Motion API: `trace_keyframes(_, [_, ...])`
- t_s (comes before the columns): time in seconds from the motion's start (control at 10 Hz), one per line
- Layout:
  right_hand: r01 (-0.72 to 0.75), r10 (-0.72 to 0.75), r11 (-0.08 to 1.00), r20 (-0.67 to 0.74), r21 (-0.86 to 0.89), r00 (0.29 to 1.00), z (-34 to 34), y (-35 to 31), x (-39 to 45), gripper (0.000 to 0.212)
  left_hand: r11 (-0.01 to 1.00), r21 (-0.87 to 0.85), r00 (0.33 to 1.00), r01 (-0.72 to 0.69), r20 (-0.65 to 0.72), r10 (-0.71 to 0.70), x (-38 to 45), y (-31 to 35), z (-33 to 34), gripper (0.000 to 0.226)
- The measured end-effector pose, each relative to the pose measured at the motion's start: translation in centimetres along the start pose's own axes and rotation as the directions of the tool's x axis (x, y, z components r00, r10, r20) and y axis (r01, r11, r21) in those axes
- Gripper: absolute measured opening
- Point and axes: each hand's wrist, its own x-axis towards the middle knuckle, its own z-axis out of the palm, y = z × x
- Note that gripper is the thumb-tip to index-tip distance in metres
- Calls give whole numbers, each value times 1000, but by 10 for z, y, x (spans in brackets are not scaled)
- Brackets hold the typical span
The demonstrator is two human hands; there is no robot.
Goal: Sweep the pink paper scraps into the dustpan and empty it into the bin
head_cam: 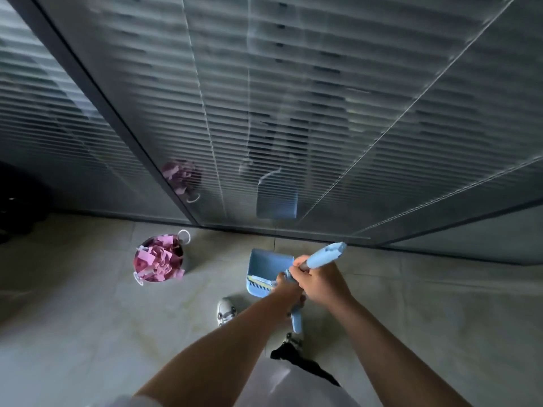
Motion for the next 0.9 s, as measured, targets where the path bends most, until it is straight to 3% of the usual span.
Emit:
trace_keyframes(0.1, [-60,60,998,11,2,998,4,8,15,17,994,93,991,-51,125,39,1,9,2,11])
trace_keyframes(0.2, [-140,137,987,37,75,990,6,15,26,17,972,176,982,-157,130,135,-1,10,7,19])
trace_keyframes(0.3, [-210,201,965,69,154,977,9,24,33,20,985,129,986,-113,135,96,20,-11,10,68])
trace_keyframes(0.4, [-242,220,954,136,178,966,14,34,32,29,998,16,994,-54,99,52,28,-25,10,70])
trace_keyframes(0.6, [-251,199,926,199,283,959,16,48,20,38,995,-57,991,-76,104,82,29,-38,16,65])
trace_keyframes(0.8, [-113,62,957,191,269,980,-9,51,5,31,990,-131,999,-46,19,49,7,-32,9,39])
trace_keyframes(0.9, [-62,6,960,201,273,980,-30,56,0,36,919,-392,997,-39,-72,11,-18,-22,0,21])
